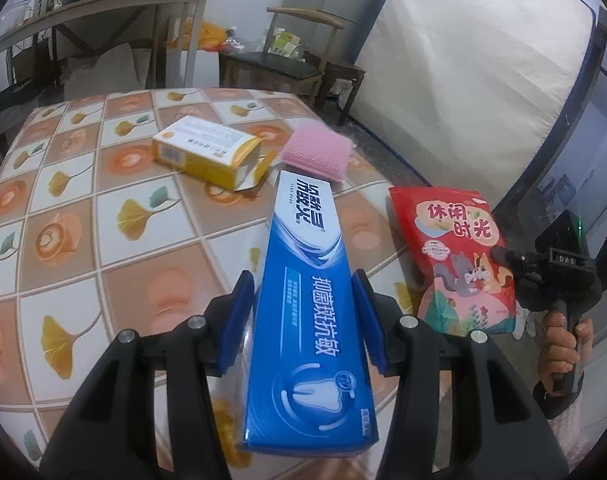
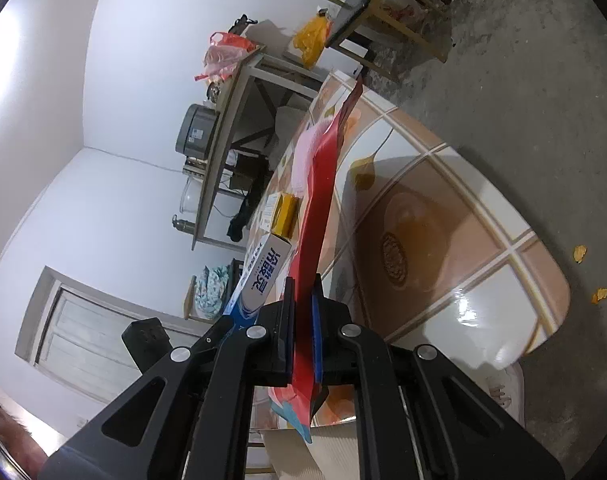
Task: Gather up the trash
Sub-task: 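Lift the toothpaste box and red snack bag off the table, then carry the toothpaste box and snack bag over the wastebasket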
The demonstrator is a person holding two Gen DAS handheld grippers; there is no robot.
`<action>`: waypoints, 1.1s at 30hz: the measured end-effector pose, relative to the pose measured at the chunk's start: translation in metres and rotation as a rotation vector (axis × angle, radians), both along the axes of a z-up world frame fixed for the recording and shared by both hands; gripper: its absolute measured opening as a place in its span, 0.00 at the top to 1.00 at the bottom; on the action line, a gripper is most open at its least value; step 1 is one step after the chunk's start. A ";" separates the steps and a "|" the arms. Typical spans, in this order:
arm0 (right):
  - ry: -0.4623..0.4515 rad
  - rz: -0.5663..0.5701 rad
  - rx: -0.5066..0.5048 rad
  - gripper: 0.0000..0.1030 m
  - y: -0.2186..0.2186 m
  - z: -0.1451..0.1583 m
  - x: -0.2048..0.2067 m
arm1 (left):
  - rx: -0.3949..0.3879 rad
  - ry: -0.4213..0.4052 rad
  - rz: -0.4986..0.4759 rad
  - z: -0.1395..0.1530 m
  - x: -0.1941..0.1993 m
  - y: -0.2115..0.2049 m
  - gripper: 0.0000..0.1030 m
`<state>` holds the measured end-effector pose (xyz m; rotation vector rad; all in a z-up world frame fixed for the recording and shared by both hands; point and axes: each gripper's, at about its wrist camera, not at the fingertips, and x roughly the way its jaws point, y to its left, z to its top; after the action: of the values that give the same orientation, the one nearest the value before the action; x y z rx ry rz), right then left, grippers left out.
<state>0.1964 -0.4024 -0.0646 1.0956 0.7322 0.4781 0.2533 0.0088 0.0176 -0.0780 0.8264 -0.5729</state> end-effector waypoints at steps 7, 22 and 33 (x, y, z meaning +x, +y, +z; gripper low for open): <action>-0.029 -0.050 0.016 0.93 -0.025 0.000 -0.019 | -0.017 -0.007 -0.042 0.009 -0.006 -0.027 0.54; -0.069 -0.209 0.028 0.93 -0.101 -0.006 -0.079 | -0.052 -0.025 -0.175 0.029 -0.018 -0.117 0.54; -0.018 -0.480 -0.071 0.93 -0.184 -0.018 -0.174 | -0.093 -0.007 -0.412 0.026 -0.045 -0.261 0.55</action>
<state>0.0223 -0.5864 -0.0823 1.1531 0.4442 0.0527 0.2081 -0.2520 0.0432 0.0102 0.8127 -0.9991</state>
